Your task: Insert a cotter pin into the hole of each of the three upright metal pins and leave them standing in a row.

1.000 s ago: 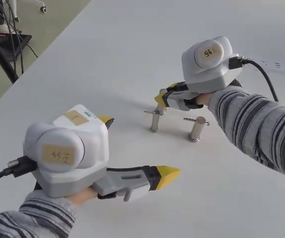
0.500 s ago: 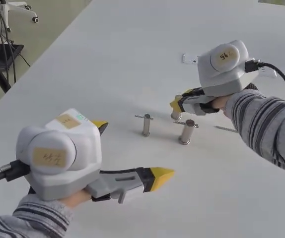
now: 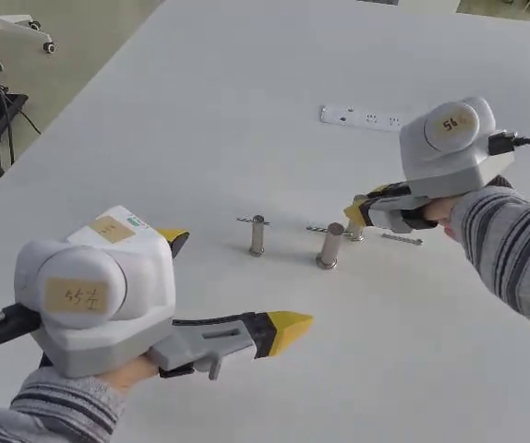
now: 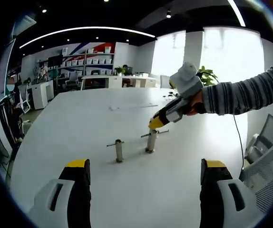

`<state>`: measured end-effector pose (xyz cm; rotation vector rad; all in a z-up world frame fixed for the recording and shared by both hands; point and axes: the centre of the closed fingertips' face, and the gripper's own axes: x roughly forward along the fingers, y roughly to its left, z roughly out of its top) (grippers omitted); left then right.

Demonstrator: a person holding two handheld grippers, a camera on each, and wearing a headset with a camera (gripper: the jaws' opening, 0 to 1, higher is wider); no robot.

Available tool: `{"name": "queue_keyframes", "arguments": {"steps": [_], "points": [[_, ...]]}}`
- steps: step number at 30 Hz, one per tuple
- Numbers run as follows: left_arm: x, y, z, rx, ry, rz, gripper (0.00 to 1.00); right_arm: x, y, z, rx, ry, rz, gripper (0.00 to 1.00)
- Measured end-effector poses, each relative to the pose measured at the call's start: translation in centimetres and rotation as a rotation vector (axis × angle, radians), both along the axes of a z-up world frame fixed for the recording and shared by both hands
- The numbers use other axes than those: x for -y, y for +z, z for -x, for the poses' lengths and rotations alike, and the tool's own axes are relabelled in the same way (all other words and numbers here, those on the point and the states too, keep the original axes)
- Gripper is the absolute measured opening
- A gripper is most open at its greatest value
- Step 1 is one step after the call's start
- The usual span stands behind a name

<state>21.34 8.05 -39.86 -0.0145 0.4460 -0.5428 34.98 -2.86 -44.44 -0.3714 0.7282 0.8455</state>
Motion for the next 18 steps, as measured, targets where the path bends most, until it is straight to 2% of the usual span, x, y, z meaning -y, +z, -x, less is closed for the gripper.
{"name": "queue_keyframes", "arguments": {"steps": [10, 18], "points": [[0.0, 0.2, 0.3, 0.004, -0.018, -0.01, 0.96, 2.6, -0.3, 1.5, -0.017, -0.019, 0.024, 0.08], [0.3, 0.5, 0.5, 0.008, -0.021, -0.011, 0.95, 3.5, 0.2, 2.7, -0.021, -0.015, 0.02, 0.08]]}}
